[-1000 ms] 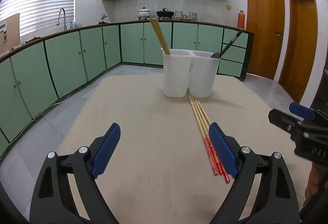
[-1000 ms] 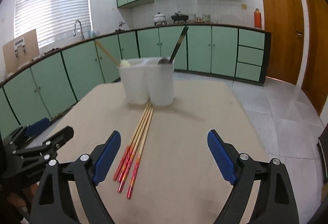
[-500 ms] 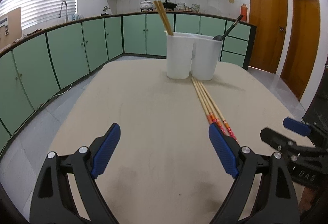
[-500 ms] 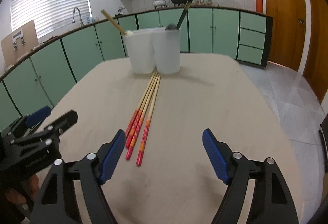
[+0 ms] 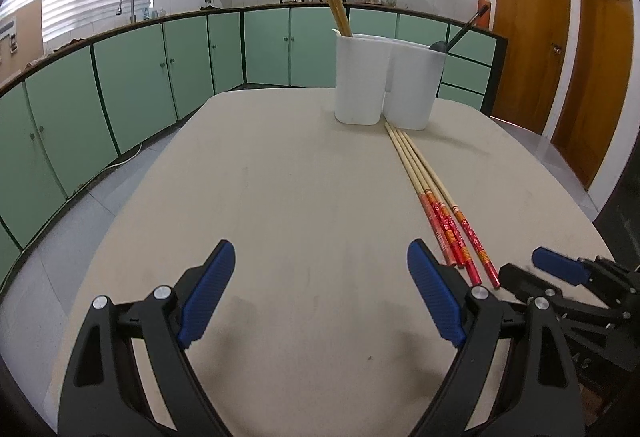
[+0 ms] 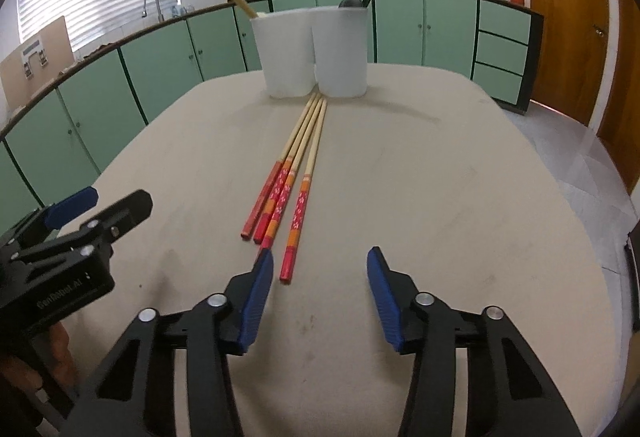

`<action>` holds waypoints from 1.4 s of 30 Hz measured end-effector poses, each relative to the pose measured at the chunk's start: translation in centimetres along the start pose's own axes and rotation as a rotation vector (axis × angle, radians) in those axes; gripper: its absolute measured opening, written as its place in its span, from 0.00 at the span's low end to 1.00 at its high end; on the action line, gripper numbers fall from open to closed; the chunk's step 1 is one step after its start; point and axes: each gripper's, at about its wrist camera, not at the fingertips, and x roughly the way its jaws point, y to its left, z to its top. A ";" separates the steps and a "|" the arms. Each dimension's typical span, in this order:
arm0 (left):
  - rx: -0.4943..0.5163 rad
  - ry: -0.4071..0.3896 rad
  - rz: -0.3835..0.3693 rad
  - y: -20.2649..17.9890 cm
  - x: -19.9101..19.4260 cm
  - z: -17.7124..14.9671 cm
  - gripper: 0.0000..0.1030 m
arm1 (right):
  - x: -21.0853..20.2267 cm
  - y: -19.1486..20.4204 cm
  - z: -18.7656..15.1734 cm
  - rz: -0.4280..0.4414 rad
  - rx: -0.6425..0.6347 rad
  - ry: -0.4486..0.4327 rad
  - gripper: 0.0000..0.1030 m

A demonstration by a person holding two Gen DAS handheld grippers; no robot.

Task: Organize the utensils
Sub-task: 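Grasp a red-patterned chopstick with the right tool while the left tool grasps another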

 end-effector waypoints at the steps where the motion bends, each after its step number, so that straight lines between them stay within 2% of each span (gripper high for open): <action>1: 0.000 0.001 -0.001 0.0 0.0 0.0 0.83 | 0.1 0.1 -0.1 0.001 -0.001 0.004 0.45; 13: 0.000 0.014 -0.008 -0.2 0.2 0.1 0.83 | 0.8 0.9 -0.1 -0.021 -0.037 0.015 0.35; 20: 0.005 0.017 -0.007 -0.6 0.4 0.1 0.83 | 1.0 1.3 -0.1 -0.044 -0.062 0.010 0.26; 22: 0.009 0.015 -0.006 -0.7 0.3 0.0 0.83 | 1.0 1.5 -0.1 -0.045 -0.072 0.010 0.21; 24: 0.010 0.016 -0.007 -0.8 0.3 0.0 0.83 | 1.0 1.6 -0.1 -0.043 -0.084 0.010 0.11; 26: 0.014 0.016 -0.010 -1.0 0.3 0.0 0.83 | 1.0 1.6 0.0 -0.041 -0.080 0.011 0.07; 34: 0.035 0.039 -0.046 -2.7 0.8 0.2 0.83 | 0.5 -1.3 0.3 -0.040 0.004 0.019 0.06; 42: 0.051 0.109 -0.081 -4.7 2.3 -0.1 0.79 | 0.0 -3.8 0.8 -0.062 0.038 -0.002 0.06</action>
